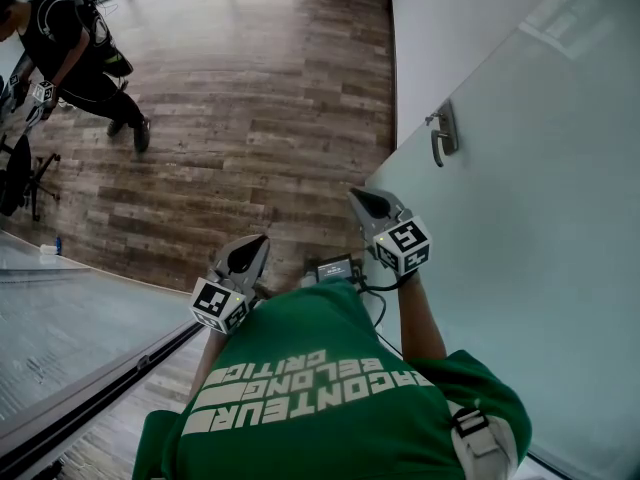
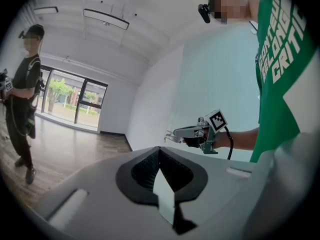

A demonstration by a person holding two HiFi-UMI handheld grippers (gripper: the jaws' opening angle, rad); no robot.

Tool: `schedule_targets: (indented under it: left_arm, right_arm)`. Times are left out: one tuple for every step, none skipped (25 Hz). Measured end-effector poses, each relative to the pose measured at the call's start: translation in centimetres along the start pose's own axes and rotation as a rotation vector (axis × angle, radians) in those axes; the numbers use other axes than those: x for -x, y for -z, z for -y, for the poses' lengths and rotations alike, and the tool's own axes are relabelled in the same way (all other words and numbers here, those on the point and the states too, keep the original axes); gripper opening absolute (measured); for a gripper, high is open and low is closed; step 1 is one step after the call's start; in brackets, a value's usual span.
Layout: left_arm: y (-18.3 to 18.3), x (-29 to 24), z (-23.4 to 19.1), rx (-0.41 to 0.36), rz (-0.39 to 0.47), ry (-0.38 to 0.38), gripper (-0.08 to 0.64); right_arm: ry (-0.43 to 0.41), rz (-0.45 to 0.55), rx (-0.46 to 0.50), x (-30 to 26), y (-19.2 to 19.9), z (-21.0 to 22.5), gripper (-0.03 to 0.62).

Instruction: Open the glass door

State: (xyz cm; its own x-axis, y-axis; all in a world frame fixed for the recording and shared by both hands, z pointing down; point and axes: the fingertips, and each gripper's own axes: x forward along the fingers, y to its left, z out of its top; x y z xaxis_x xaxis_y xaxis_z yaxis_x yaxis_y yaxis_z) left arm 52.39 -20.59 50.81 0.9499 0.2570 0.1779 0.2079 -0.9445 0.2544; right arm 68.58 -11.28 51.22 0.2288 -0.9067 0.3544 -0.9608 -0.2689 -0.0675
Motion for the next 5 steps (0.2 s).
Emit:
schedule_targets:
  left_arm:
    - [-0.04, -0.04, 0.00, 0.000, 0.000, 0.000, 0.012]
    - [-0.09, -0.07, -0.01, 0.000, 0.000, 0.000, 0.012]
    - [-0.15, -0.09, -0.02, 0.001, 0.000, 0.000, 0.011]
    - [-0.21, -0.11, -0.03, 0.001, 0.001, 0.000, 0.011]
    - [-0.27, -0.12, -0.04, 0.002, 0.002, 0.000, 0.011]
  right_arm:
    - [0.000, -0.002, 0.001, -0.01, 0.03, 0.03, -0.006]
    - [0.000, -0.003, 0.002, -0.01, 0.07, 0.06, -0.006]
    - [0.000, -0.005, 0.003, -0.01, 0.10, 0.10, -0.006]
    - [0.000, -0.006, 0.004, -0.01, 0.13, 0.13, -0.006]
    - [0.001, -0.008, 0.005, -0.02, 0.16, 0.17, -0.006]
